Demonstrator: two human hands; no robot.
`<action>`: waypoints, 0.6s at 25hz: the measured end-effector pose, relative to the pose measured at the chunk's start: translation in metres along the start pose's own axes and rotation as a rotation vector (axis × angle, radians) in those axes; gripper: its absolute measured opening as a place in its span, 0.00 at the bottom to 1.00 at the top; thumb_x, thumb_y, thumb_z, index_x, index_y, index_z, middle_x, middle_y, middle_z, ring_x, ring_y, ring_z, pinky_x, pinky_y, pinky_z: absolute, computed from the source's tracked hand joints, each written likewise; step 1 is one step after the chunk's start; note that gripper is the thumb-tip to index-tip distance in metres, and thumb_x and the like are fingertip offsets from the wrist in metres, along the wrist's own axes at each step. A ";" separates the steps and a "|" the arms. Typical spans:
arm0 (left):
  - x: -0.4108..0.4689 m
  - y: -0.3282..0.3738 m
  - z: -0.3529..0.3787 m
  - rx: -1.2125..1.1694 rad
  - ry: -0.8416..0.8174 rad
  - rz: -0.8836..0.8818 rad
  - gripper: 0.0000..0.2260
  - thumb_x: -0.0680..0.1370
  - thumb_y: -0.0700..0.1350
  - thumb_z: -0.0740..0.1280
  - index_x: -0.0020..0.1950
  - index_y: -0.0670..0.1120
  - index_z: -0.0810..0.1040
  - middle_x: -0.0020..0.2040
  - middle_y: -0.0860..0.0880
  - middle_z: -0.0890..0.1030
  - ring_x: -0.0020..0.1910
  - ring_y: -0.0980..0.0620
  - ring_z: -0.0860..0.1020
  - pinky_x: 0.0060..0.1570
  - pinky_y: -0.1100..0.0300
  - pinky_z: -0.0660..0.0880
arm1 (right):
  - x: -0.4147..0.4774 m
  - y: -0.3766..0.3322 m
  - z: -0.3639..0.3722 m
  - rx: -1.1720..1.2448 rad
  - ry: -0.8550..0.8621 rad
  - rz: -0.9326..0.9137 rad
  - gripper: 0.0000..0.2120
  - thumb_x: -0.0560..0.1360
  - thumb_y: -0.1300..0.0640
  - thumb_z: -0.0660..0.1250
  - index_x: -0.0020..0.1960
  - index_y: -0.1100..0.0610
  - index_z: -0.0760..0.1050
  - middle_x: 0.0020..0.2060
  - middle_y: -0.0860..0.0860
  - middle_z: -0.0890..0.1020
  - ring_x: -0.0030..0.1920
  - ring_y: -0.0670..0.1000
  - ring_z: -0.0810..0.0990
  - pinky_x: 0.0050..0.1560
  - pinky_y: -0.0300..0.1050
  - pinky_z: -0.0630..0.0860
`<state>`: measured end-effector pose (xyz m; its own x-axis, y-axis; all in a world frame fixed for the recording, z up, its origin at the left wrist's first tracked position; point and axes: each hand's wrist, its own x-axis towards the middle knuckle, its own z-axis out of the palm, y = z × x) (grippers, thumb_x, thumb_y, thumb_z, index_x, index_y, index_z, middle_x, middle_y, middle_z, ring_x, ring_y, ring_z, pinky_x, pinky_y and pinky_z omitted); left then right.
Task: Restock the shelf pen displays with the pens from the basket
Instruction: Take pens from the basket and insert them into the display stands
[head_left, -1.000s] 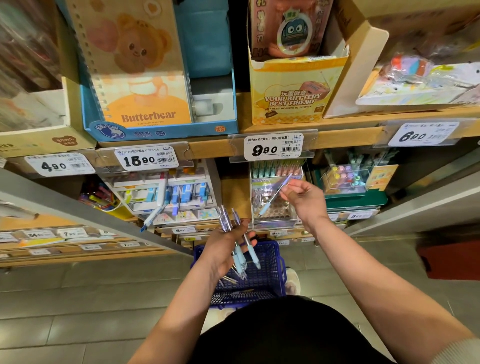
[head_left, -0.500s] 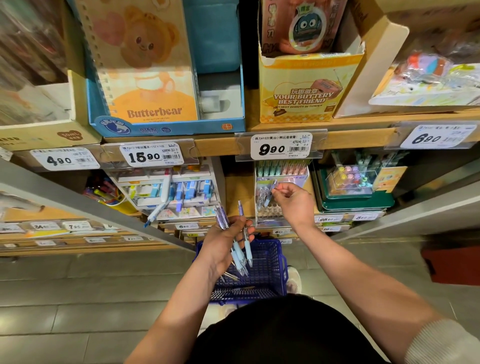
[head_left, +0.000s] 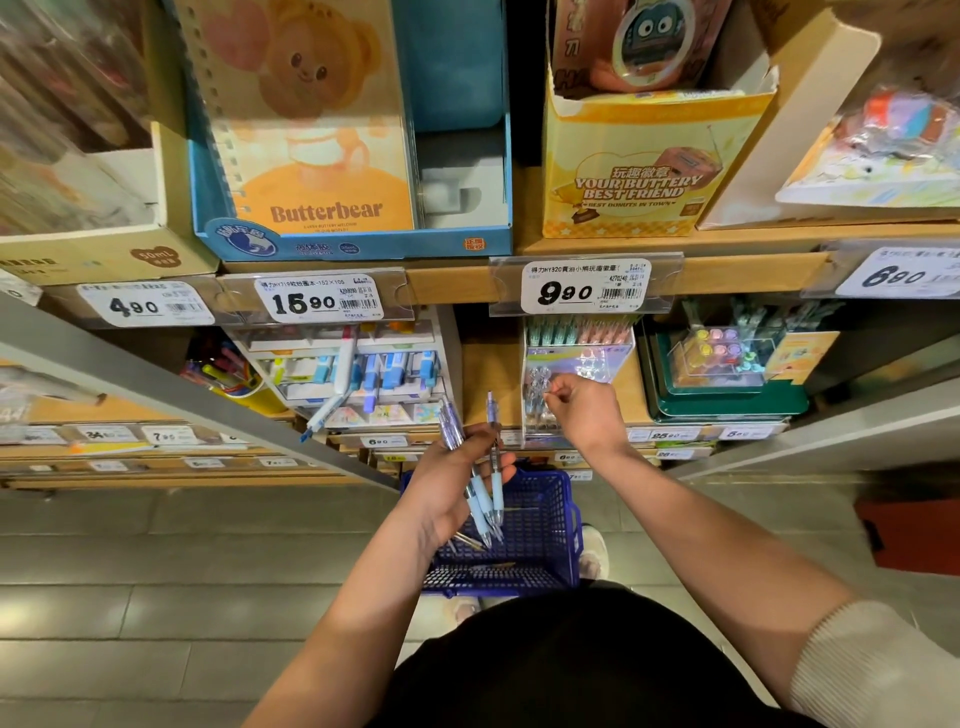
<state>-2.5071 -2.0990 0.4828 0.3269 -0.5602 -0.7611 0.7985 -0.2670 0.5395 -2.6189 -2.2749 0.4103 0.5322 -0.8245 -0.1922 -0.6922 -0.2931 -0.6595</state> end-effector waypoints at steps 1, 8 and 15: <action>0.000 0.000 -0.001 0.001 -0.003 -0.001 0.04 0.82 0.37 0.67 0.53 0.39 0.81 0.46 0.41 0.86 0.43 0.42 0.85 0.45 0.50 0.85 | 0.002 0.000 0.000 -0.008 -0.009 0.010 0.02 0.78 0.58 0.71 0.48 0.55 0.83 0.41 0.49 0.86 0.38 0.48 0.83 0.48 0.45 0.82; 0.001 -0.002 0.003 0.059 -0.001 0.004 0.07 0.81 0.36 0.67 0.57 0.34 0.79 0.44 0.39 0.85 0.41 0.45 0.86 0.41 0.54 0.84 | -0.011 -0.010 -0.019 0.381 -0.298 0.363 0.09 0.76 0.52 0.74 0.47 0.58 0.84 0.37 0.50 0.87 0.34 0.46 0.82 0.45 0.41 0.81; 0.004 -0.012 0.010 0.155 -0.072 0.018 0.06 0.81 0.38 0.69 0.55 0.38 0.81 0.47 0.40 0.86 0.45 0.44 0.86 0.50 0.50 0.83 | -0.040 -0.032 -0.032 0.903 -0.522 0.329 0.15 0.75 0.61 0.74 0.61 0.61 0.80 0.48 0.53 0.87 0.48 0.48 0.86 0.50 0.37 0.81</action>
<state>-2.5198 -2.1059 0.4768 0.2986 -0.6194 -0.7261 0.7037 -0.3710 0.6059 -2.6335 -2.2480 0.4628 0.6755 -0.4281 -0.6003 -0.3388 0.5429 -0.7684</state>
